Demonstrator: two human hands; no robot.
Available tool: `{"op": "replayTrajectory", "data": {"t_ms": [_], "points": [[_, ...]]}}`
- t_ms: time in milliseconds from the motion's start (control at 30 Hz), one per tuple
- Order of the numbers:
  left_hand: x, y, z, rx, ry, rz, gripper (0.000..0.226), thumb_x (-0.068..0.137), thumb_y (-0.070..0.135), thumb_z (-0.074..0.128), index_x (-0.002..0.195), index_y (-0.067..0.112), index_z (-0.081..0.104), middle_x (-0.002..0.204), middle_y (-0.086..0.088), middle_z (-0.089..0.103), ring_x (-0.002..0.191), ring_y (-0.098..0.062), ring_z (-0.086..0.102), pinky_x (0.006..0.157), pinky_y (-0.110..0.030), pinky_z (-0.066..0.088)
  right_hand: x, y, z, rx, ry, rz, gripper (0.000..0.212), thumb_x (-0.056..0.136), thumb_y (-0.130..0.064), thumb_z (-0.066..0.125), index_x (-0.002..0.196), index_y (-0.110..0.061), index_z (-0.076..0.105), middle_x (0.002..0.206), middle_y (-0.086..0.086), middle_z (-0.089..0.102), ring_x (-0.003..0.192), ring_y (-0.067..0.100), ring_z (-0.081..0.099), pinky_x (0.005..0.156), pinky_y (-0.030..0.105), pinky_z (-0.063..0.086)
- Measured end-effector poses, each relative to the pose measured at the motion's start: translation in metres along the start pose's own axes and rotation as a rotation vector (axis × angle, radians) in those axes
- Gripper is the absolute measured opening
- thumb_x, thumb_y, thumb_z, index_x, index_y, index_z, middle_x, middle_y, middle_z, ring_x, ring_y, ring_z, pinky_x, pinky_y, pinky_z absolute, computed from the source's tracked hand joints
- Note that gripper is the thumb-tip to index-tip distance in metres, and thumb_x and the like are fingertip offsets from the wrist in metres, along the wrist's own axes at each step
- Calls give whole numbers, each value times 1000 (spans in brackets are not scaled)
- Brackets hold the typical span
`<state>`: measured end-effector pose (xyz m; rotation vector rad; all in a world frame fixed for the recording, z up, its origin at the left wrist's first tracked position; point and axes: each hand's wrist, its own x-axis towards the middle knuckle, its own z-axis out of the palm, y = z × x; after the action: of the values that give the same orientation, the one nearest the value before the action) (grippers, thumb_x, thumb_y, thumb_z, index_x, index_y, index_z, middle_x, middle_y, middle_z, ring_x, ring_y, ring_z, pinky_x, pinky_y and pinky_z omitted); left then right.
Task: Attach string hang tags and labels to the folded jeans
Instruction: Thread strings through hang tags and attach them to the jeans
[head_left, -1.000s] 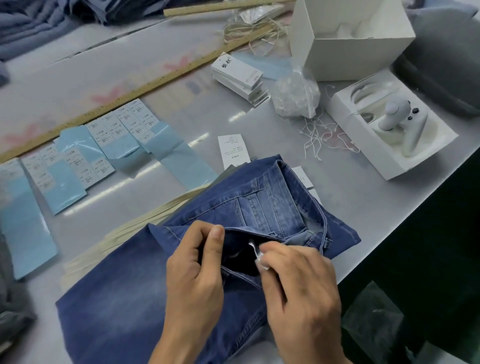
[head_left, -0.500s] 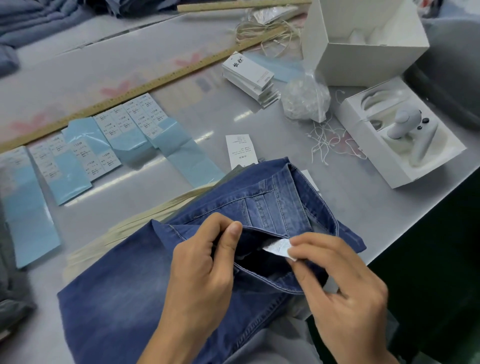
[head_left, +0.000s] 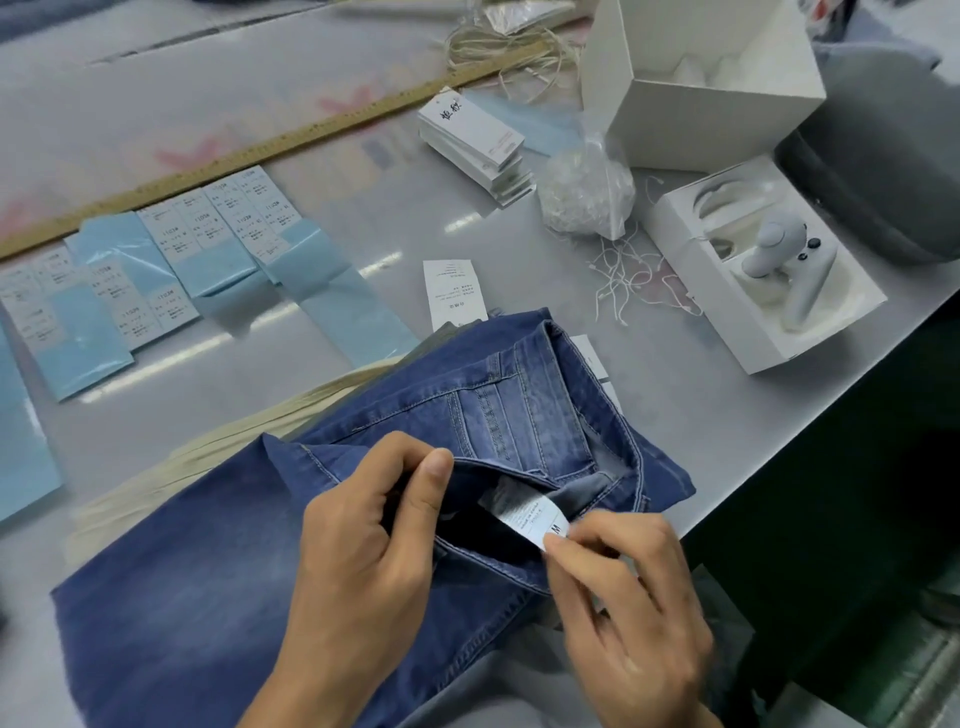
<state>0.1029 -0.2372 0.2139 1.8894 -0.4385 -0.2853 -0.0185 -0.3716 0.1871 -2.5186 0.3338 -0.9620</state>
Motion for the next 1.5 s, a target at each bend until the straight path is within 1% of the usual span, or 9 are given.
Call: {"op": "replayTrajectory", "data": {"t_ms": [167,300,400,500,667,933,1067,1233,1500], "points": [[30,20,5,245,36,210,53,96,50,58,55,17,48,46,2,43,42,-17,42,40,-34,38,40,14,-22,158,-424,148,63,94,-58,58,144,-20,51,142,-13,58,135,11,52,121,45,27],[75,35,26,479,51,344,57,97,59,44,56,21,32,45,4,30,44,-25,37,42,-31,37,73,34,-30,256,-781,475,75,76,-69,71,142,-58,36,107,-26,72,106,-3,66,97,15,47],[99,38,41,342,221,351,47,101,53,40,74,19,61,65,4,62,62,-24,59,53,-35,45,92,64,-17,249,-686,504,42,95,-24,66,118,-56,50,82,-8,76,71,9,70,61,10,47],[103,23,42,213,430,401,32,107,37,44,102,15,67,97,1,70,86,-20,62,72,-33,47,103,85,0,146,-653,615,35,100,-17,58,114,-48,54,90,-6,70,73,21,69,61,31,48],[51,-63,68,555,248,413,27,98,26,56,121,18,68,129,-1,66,117,-23,63,99,-37,45,114,77,10,-84,-59,288,29,104,-31,42,131,-33,53,125,-11,57,108,20,64,89,13,45],[38,-125,36,729,-8,375,39,97,37,55,136,35,61,150,8,54,141,-13,48,116,-38,39,81,81,83,-128,-1015,290,59,96,-57,25,150,-39,8,158,-26,-1,154,6,5,126,41,4],[32,-147,-4,764,55,302,40,96,41,57,134,31,66,146,4,58,135,-13,54,112,-36,43,96,97,93,-287,-1016,221,46,106,-40,37,151,-38,25,163,-8,26,148,10,29,119,49,23],[48,-175,-34,539,347,130,25,90,18,67,113,18,76,109,3,74,96,-16,71,81,-28,58,133,81,132,-239,-486,56,57,93,-41,38,88,-1,79,94,22,72,78,46,69,74,50,53],[154,-223,-145,622,462,-183,25,92,7,69,116,13,72,115,-5,73,104,-24,68,84,-36,57,175,-29,277,251,-585,-172,25,87,6,70,105,-11,74,110,2,71,104,23,67,93,27,52]]}}
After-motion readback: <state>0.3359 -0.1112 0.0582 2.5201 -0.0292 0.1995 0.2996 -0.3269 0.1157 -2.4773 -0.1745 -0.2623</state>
